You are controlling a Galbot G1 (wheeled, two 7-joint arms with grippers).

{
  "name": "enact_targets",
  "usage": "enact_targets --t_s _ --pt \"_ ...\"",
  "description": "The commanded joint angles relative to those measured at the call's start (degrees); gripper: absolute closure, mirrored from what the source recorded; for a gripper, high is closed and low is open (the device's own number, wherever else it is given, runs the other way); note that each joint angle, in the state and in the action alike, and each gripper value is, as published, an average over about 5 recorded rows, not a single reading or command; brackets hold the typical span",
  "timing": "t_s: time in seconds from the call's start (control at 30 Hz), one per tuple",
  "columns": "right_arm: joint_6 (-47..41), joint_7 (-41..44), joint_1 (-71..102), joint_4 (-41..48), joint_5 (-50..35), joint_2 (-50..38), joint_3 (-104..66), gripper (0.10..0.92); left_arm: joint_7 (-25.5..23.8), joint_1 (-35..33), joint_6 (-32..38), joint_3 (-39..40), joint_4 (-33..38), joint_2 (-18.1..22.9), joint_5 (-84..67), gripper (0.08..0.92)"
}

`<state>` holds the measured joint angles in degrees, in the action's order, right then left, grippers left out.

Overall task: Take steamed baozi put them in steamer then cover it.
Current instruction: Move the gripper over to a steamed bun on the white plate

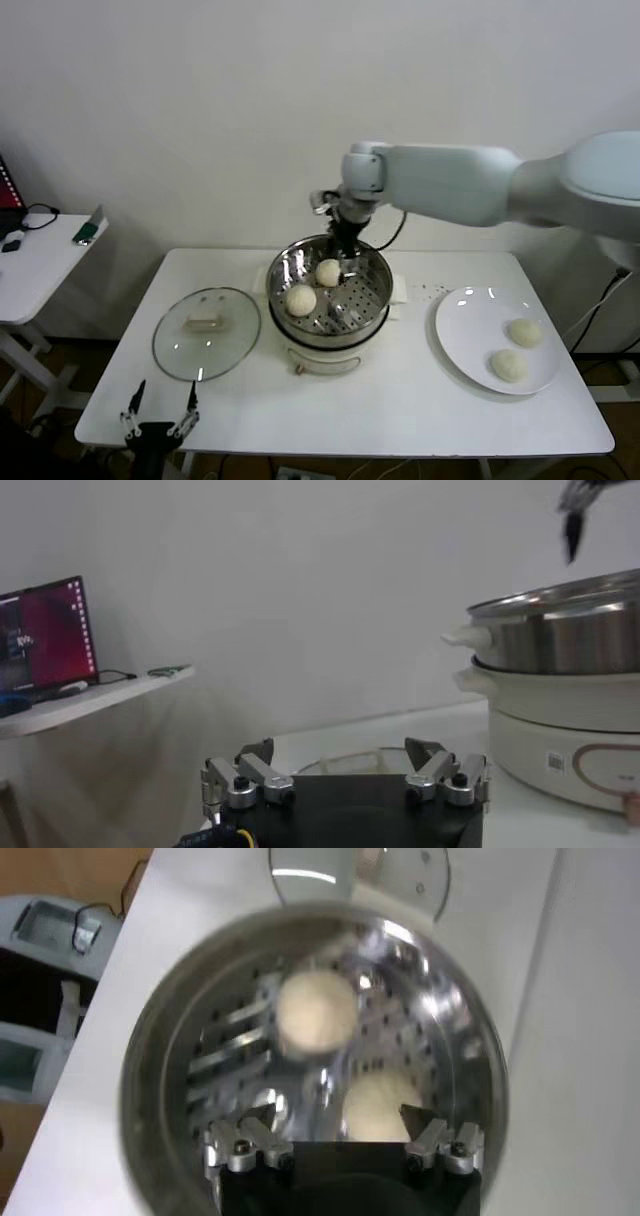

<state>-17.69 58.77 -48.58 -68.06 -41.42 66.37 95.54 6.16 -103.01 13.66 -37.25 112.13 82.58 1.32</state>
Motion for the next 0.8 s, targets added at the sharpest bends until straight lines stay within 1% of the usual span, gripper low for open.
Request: enact_targets --t_s 0.03,0.23,0.4,0.57,0.8 --pt "2.09 2.76 -4.46 -11.7 14.11 -26.09 0.63 0.203 0.02 0.04 -0.18 -0.72 -0.25 0.1 -0.64 0.177" --pt "2.97 3.12 3.28 -13.75 24.18 -36.35 -1.34 0.203 -0.02 -0.24 -0.82 -1.16 0.65 0.21 -0.73 0.177" --pt "4.0 3.26 15.71 -11.44 31.2 -41.16 -8.78 0.203 -0.07 -0.06 -1.74 -1.21 1.68 0.65 -0.06 0.177" --pt "4.39 3.7 30.71 -7.09 35.07 -43.27 -20.73 0.203 0.04 0.01 -2.45 -1.3 1.96 1.0 0.65 0.177" --pt "5.0 4.05 40.66 -4.16 37.88 -41.88 -28.79 0.203 0.18 0.11 -2.88 -1.36 1.21 1.51 1.49 0.177"
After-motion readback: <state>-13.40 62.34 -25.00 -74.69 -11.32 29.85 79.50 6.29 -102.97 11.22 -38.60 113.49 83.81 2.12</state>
